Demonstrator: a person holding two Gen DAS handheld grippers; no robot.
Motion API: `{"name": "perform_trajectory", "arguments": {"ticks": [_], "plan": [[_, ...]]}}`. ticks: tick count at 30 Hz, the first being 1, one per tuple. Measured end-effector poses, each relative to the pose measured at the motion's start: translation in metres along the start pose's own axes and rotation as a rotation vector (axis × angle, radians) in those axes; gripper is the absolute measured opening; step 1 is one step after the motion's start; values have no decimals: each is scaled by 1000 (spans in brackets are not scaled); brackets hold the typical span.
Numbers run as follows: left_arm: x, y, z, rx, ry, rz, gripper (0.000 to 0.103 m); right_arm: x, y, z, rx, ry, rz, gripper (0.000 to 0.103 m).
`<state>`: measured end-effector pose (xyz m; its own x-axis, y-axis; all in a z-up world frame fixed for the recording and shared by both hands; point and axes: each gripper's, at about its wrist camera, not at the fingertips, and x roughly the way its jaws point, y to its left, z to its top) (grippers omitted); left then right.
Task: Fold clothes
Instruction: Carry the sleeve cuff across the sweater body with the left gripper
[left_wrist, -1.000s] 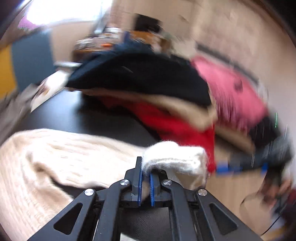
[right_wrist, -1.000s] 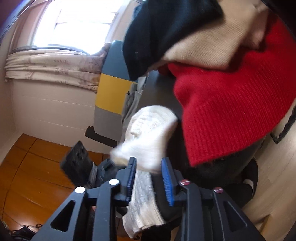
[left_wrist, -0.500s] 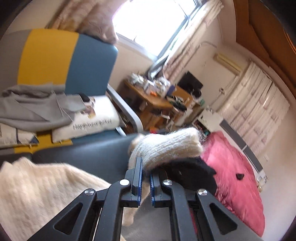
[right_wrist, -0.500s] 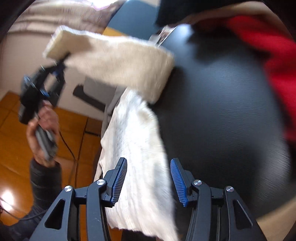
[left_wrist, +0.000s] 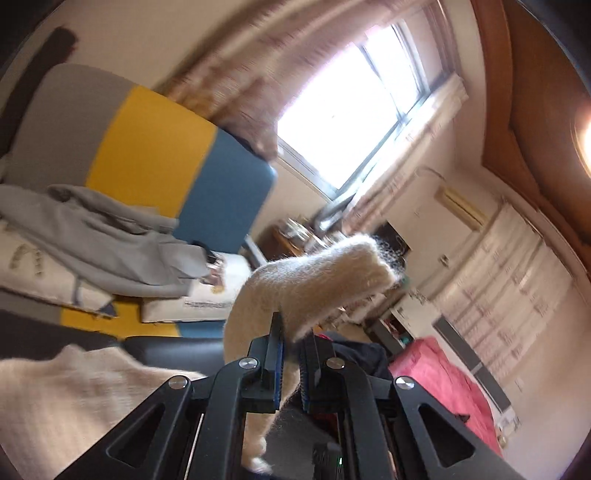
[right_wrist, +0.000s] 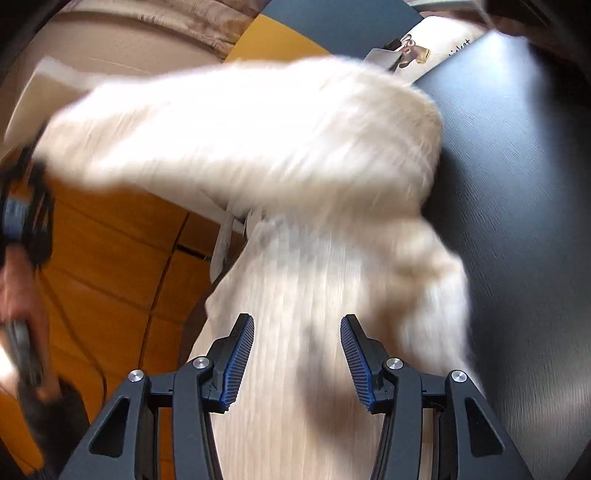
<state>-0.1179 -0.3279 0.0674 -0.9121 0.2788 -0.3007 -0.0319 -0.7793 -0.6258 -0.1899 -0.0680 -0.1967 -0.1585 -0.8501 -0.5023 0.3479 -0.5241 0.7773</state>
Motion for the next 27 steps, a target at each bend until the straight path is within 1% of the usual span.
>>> {"name": "perform_trajectory", "arguments": {"ticks": [2,3,5,7,9,12,18,19,20,21,22,25,27], "plan": [[-22,28,-14,-47,-28,18,6,11,-5,6,14,-4,-33,51],[-30,45,-24,-77,-30,39,6,15,-10,6,28,-3,-51,50],[-45,80,-45,-137,-28,79,6,15,-13,2,29,-17,-58,48],[-53,113,-68,-204,1,122,6,15,-11,-1,7,-22,-75,48],[-57,149,-95,-274,28,189,6,17,-9,-3,-19,-23,-89,48],[-62,191,-126,-357,53,242,6,17,-8,-6,-42,-27,-102,48],[-69,235,-156,-476,71,241,7,16,-3,-3,-71,-34,-111,48],[-70,242,-161,-496,74,240,9,16,-3,-1,-72,-35,-109,48],[-72,250,-167,-515,77,240,15,17,-3,1,-71,-36,-106,48],[-73,257,-172,-535,80,240,17,17,-4,1,-72,-39,-98,48],[-76,263,-177,-558,77,229,18,16,-4,1,-73,-43,-88,48],[-95,272,-192,-639,27,143,24,13,-4,-2,-93,-49,-76,48],[-105,275,-196,-644,3,124,27,12,-3,-3,-105,-53,-74,48]]}}
